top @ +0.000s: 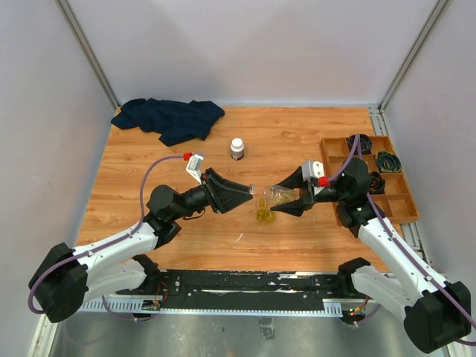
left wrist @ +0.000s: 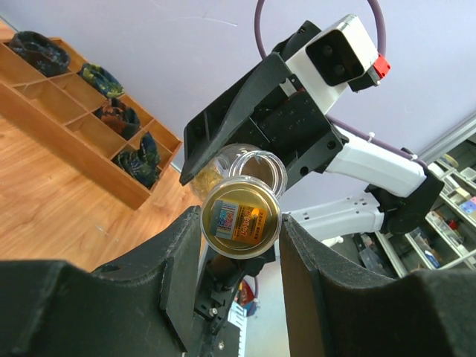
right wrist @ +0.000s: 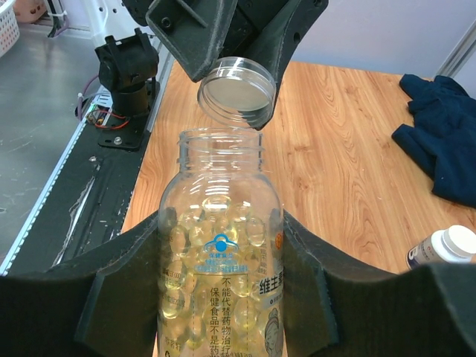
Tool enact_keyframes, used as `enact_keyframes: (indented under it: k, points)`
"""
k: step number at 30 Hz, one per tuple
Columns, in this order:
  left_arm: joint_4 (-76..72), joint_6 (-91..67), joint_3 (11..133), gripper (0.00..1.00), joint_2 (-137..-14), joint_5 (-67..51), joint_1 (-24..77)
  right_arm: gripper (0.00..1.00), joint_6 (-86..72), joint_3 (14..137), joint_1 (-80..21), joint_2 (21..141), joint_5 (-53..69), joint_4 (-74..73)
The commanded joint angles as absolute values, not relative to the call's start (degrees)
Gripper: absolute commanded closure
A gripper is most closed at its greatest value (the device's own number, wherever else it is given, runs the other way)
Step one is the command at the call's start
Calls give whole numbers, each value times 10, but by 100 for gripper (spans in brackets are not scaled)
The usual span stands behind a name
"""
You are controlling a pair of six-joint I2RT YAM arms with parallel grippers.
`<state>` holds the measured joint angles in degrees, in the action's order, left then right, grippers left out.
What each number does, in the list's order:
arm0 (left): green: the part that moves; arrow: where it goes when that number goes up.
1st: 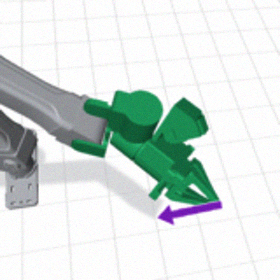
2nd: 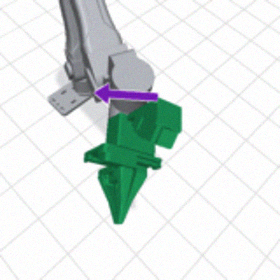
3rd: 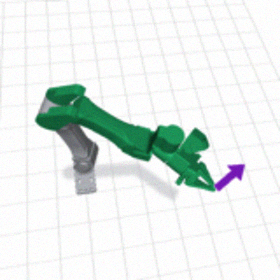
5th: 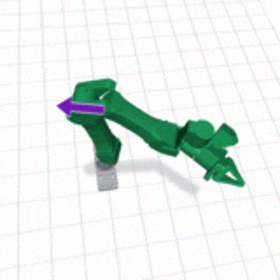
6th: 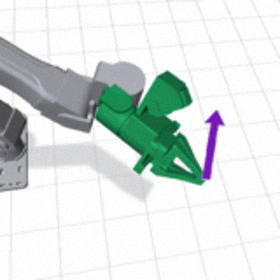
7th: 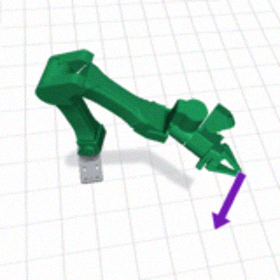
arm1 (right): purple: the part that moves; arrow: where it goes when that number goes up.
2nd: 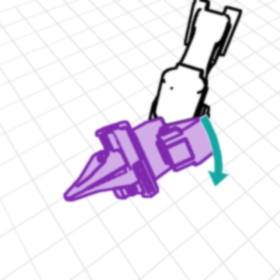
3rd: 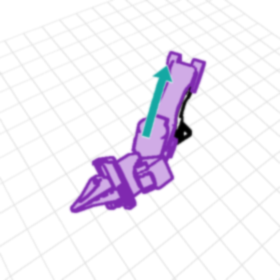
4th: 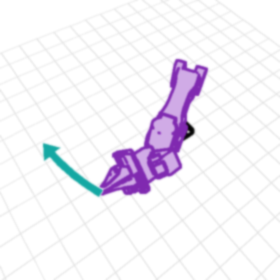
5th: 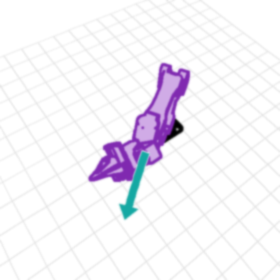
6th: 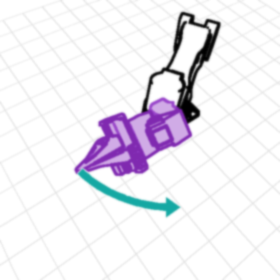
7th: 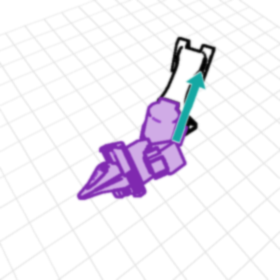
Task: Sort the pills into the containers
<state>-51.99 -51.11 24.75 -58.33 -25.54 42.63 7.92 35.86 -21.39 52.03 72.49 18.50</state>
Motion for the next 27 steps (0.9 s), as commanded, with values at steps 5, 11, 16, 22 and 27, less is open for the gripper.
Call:
enact_keyframes:
  k: [5,11,16,22,27]
  points:
    - [-543,-504,256,80,-585,-239,438,99,100,374,-226,518,720,181]
    - [-543,-501,253,80,-588,-230,445,99,106,375,-228,519,718,175]
    - [-543,-500,256,80,-594,-226,451,99,108,375,-229,519,718,173]
    - [-544,-498,259,80,-600,-222,456,99,111,376,-230,519,716,169]
    - [-543,-498,263,80,-602,-221,458,99,119,379,-234,518,714,161]
